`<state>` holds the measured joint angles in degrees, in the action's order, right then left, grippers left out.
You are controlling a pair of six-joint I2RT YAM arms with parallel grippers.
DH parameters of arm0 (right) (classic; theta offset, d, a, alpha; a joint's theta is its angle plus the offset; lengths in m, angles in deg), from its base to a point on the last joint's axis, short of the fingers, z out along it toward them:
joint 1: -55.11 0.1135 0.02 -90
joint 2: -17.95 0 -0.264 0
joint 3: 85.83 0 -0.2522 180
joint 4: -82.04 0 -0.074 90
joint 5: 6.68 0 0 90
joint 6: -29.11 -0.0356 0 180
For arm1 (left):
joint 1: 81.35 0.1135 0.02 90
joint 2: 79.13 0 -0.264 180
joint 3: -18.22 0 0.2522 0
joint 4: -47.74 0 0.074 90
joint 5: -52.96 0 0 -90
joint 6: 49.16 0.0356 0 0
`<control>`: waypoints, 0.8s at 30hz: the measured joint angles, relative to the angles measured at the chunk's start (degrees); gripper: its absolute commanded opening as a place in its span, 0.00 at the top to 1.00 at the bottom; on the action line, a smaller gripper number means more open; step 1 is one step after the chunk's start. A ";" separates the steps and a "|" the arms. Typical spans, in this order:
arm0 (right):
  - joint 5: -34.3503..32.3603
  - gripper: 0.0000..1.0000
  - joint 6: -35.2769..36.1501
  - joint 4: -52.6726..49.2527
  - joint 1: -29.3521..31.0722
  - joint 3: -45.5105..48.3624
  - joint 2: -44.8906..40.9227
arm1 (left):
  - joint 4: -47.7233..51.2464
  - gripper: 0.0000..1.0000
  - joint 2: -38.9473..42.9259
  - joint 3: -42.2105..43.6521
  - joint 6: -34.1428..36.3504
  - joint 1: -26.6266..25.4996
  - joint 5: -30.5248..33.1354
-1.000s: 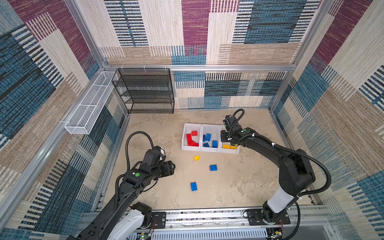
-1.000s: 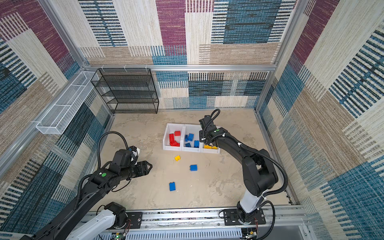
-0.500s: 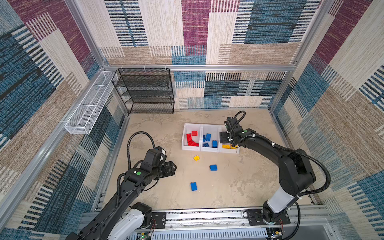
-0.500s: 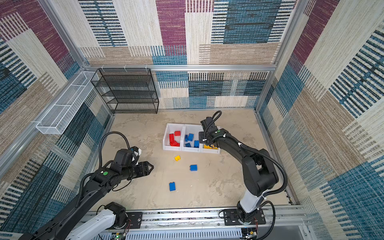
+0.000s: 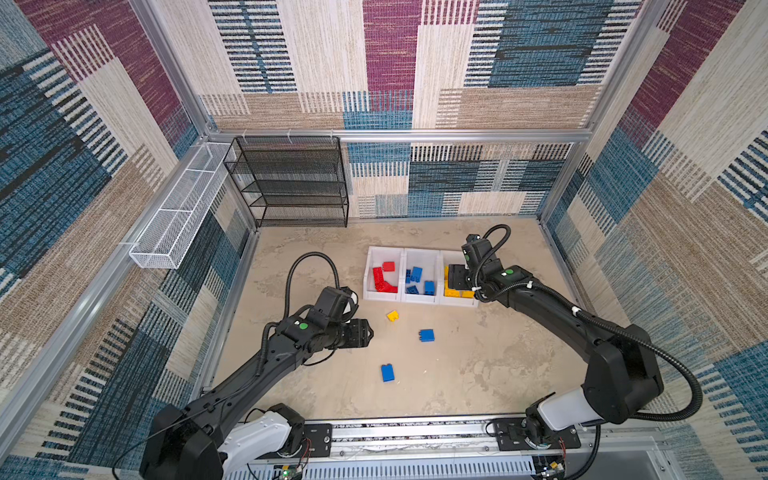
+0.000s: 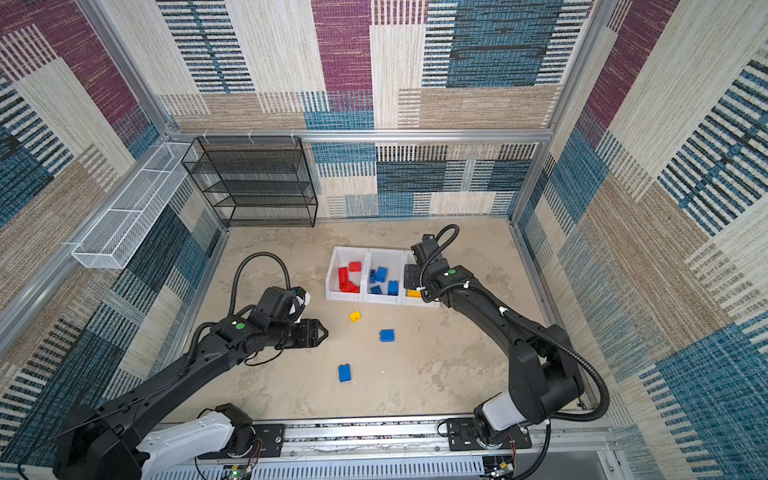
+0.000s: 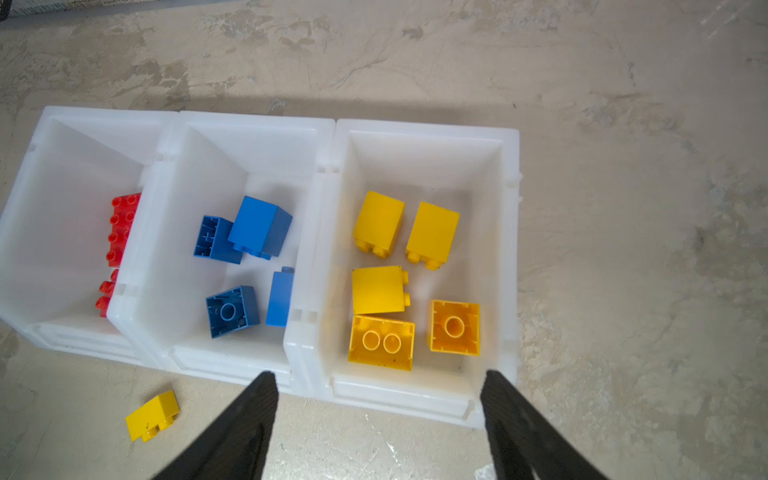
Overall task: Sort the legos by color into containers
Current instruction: 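Lower the left gripper onto a blue brick and close on it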
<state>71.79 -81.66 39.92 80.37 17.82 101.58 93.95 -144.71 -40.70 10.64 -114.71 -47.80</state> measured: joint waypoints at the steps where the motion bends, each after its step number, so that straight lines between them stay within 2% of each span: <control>1: -0.02 0.20 -0.20 -0.07 0.00 0.79 -0.90 | -0.31 0.31 -1.46 -0.57 0.00 -1.22 0.02; 6: -0.31 0.19 -1.77 -0.83 0.00 5.35 -6.03 | -3.10 0.31 -9.97 -3.54 -1.16 -7.96 0.17; 10: -0.68 0.18 -2.95 -1.55 -0.11 8.17 -9.40 | -5.01 0.31 -17.00 -5.99 -4.57 -10.58 -0.07; 17: -1.05 0.18 -3.85 -1.97 -0.20 11.13 -13.05 | -5.99 0.31 -30.62 -16.98 -7.17 -14.84 -0.26; 24: -0.85 0.17 -4.46 -1.97 -0.26 13.66 -16.13 | -4.22 0.31 -40.57 -25.24 -9.42 -17.51 0.55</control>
<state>70.94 -86.12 37.96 80.11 31.48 85.45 89.73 -185.27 -65.95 1.22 -132.22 -47.26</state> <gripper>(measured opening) 0.825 0.689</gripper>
